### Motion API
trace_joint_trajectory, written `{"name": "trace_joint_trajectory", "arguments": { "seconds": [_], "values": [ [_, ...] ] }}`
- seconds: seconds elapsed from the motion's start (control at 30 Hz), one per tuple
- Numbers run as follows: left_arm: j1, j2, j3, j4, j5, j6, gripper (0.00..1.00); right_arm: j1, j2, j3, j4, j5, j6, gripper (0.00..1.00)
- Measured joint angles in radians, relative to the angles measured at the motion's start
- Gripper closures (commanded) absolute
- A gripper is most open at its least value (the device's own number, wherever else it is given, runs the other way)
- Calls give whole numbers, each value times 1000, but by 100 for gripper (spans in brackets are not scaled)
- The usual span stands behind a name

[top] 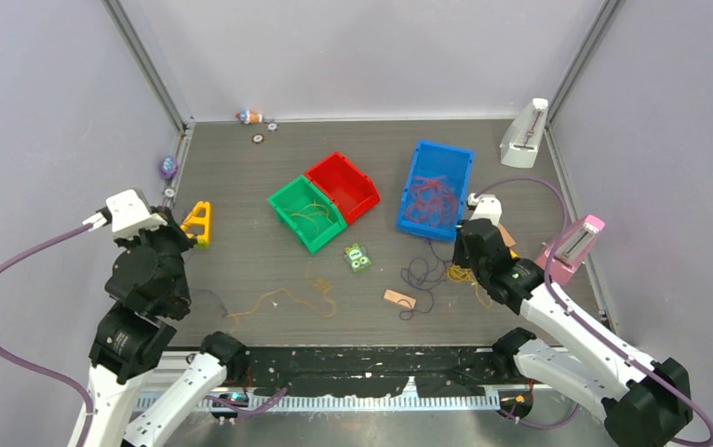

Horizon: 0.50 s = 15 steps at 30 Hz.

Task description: Untangle the cables

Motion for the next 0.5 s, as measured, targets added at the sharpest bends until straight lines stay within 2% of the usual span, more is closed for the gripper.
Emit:
{"name": "trace_joint_trajectory", "arguments": {
  "seconds": [0.03,0.07,0.27,0.5],
  "values": [
    [0,-4,-5,2,35,-5,100,0,-6,0,-1,-19,-4,14],
    [0,-10,-13,5,72,-11,100,-2,-12,0,2,-50,-14,2],
    [0,-36,-44,11,192,-31,100,19,10,-3,95,-359,-85,5],
    [0,-36,-44,16,219,-25,100,271,261,116,192,-479,-126,5]
  ]
}}
